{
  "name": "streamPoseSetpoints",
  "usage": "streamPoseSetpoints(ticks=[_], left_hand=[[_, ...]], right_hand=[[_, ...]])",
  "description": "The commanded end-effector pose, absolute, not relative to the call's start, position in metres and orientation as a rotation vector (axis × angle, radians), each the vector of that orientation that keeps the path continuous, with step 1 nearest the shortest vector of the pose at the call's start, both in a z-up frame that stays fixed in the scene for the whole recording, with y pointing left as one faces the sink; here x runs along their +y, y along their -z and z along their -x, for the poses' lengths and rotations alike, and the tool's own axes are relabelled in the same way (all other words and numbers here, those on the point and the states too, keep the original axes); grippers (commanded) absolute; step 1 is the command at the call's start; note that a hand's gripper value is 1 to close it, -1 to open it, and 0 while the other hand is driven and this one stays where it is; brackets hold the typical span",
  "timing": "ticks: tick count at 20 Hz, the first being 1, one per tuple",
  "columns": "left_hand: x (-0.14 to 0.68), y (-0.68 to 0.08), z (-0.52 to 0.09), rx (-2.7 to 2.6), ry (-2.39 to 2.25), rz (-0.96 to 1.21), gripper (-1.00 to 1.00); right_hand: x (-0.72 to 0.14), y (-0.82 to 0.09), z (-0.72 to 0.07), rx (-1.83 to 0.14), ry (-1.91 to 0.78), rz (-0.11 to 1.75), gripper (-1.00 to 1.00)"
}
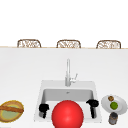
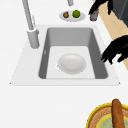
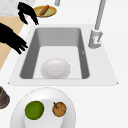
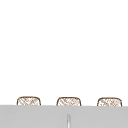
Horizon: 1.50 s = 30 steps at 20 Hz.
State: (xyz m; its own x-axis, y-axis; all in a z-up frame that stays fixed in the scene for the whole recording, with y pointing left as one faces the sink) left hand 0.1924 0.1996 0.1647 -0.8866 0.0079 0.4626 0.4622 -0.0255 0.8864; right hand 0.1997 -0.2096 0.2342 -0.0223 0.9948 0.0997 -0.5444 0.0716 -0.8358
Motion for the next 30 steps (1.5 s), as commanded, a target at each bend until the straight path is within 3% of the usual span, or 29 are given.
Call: streamPoseSetpoints(ticks=[1, 30], left_hand=[[0.200, -0.165, -0.192, -1.935, 1.981, 0.494, 0.00], [0.199, -0.164, -0.193, -1.943, 1.979, 0.479, 0.00]], right_hand=[[-0.212, -0.243, -0.189, -0.830, -1.482, 0.689, -1.00], [-0.266, -0.332, -0.102, -0.826, -1.472, 0.670, -1.00]])
